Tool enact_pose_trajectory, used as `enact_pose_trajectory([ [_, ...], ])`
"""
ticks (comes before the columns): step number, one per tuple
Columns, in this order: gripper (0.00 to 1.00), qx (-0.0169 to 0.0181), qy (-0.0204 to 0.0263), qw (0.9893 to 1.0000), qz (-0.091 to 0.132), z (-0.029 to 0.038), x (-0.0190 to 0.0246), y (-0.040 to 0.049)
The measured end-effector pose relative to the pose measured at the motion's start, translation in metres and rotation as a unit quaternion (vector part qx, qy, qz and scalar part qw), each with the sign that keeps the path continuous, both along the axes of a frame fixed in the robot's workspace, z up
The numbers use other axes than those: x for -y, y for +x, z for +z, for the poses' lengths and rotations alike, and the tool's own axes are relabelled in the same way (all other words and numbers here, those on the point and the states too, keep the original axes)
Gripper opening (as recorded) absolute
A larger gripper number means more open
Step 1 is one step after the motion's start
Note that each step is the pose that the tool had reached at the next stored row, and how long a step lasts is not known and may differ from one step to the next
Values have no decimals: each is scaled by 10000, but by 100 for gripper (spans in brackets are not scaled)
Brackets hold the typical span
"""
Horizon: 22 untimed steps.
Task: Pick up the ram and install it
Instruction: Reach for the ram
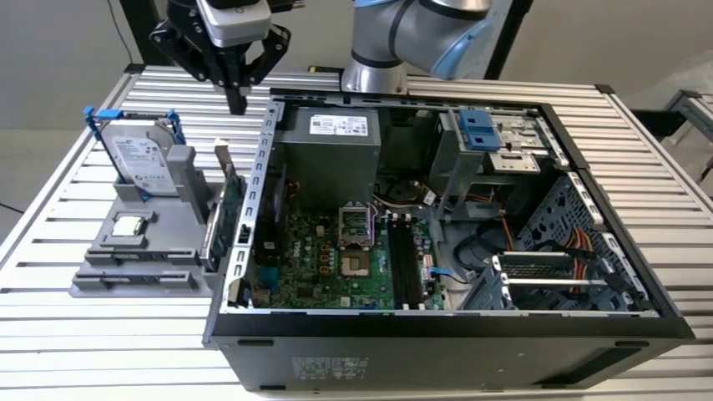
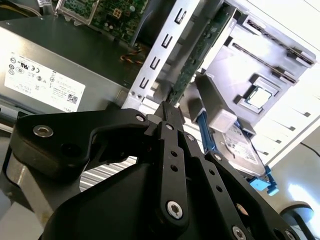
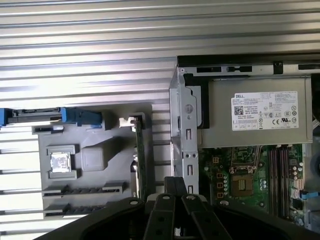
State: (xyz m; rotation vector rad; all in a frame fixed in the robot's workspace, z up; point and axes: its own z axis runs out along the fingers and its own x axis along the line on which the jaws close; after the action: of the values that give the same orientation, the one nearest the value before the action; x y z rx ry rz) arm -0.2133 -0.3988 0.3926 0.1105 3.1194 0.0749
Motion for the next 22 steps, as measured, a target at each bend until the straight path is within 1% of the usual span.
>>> enact_pose_trajectory([
  [15, 0, -3, 0, 10000, 0, 0, 0, -178],
  [22, 0, -7, 0, 10000, 0, -1, 0, -233],
])
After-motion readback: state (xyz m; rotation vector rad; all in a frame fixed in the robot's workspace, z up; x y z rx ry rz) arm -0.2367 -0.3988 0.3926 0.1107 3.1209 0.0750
